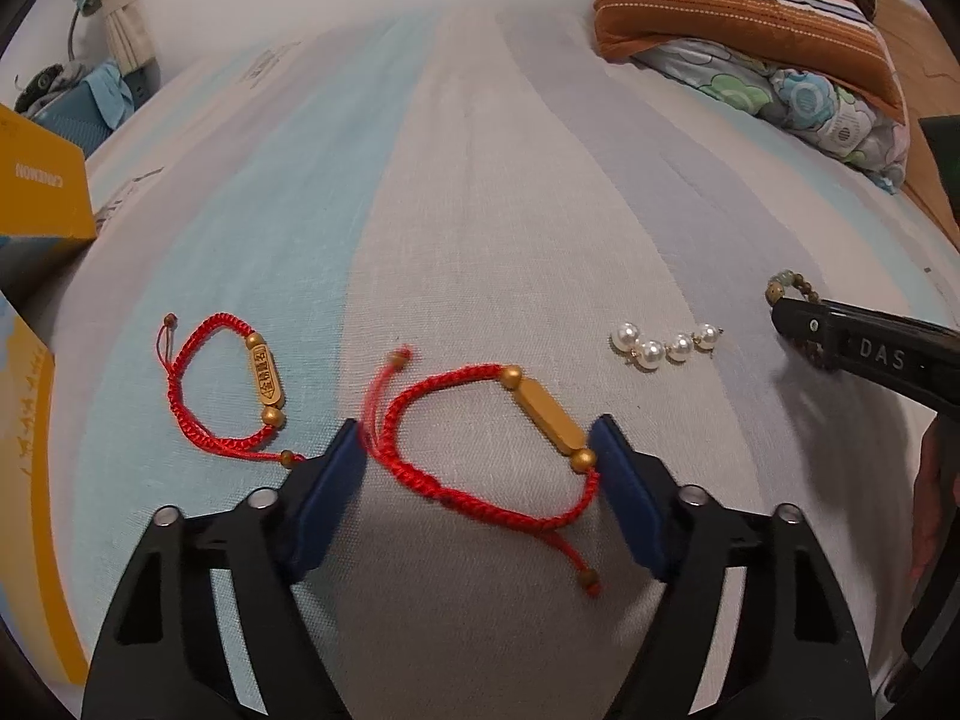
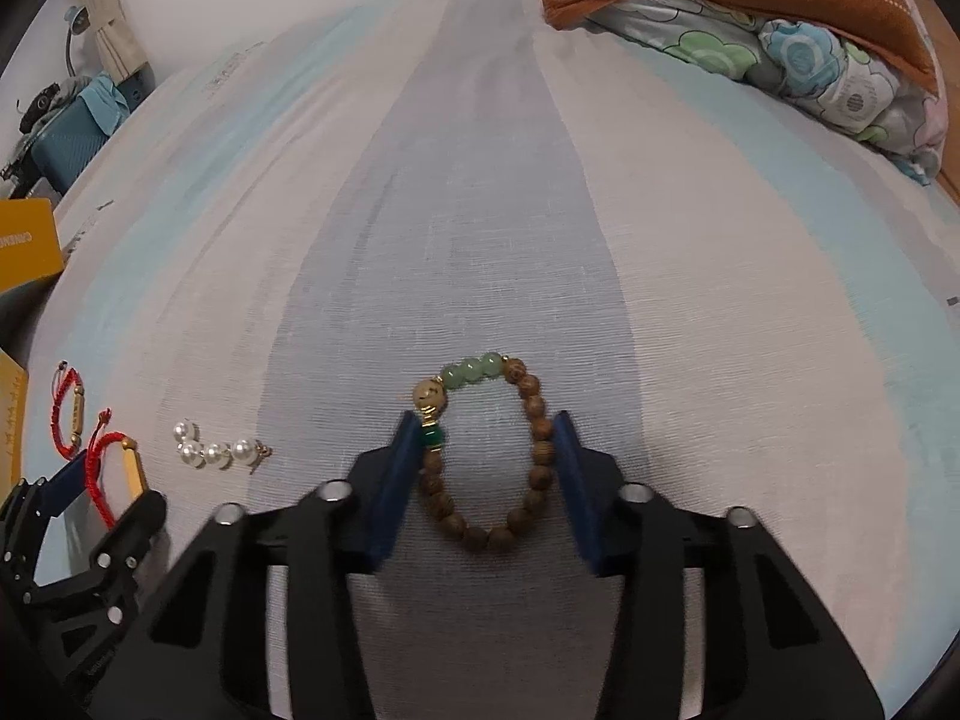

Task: Organize jewelry
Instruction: 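Grasp the red string bracelet with the left tool while the right tool grasps the wooden bead bracelet, then lift both held bracelets and carry them toward the white box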

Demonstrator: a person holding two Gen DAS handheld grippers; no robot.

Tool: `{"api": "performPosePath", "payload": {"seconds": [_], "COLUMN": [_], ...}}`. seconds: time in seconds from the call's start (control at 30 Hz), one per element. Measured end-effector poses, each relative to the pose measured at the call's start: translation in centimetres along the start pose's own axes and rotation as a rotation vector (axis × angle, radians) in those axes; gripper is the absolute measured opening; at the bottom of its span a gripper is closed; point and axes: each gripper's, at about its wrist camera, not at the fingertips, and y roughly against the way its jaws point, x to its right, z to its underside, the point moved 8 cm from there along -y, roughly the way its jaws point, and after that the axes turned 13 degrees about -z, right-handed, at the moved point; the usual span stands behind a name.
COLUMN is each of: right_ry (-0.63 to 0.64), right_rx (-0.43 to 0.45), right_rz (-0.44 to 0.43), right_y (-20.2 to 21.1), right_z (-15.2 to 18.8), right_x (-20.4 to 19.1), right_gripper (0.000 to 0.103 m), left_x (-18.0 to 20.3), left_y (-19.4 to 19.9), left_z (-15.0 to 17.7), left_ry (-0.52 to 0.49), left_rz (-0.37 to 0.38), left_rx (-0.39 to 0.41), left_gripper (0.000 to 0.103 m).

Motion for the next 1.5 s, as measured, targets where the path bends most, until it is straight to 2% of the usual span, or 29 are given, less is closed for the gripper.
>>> {"api": "performPosePath", "payload": {"seconds": [0.03,0.17,0.27,0.37,0.53,0.73,1.5], "right_ry": [0.002,0.007,0.003,0.002,-0.001,-0.003,0.014], "right_rx": [0.002,0.010,0.016,0.020,0.035,0.043,0.098], "right_rz": [0.008,0.025,0.025,0.025,0.015,0.006,-0.025], "right_y": [0.1,0.2,0.4,0.5,0.9,1.2,3.8], "right_z": [0.0,0.0,0.1,0.1,0.0,-0.2,-1.1], "right_x": [0.1,0.1,0.1,0.1,0.0,0.1,-1.1], "right_gripper": [0.026,0.015,0.013,0.009,0.009,0.008,0.007], "left_x": [0.1,0.0,0.0,-0.1,-0.3,-0.4,-1.3], "left_y": [0.1,0.5,0.6,0.8,1.1,1.4,3.6], "left_z": [0.0,0.1,0.1,0.1,0.0,-0.2,-0.7], "left_ry": [-0.006,-0.011,-0.018,-0.024,-0.034,-0.043,-0.034], "left_rz": [0.005,0.018,0.022,0.022,0.021,0.020,0.046], "left_rx": [0.002,0.003,0.006,0.012,0.025,0.032,0.067], "left_gripper": [0.067,0.057,0.048,0.036,0.017,0.014,0.013]}}
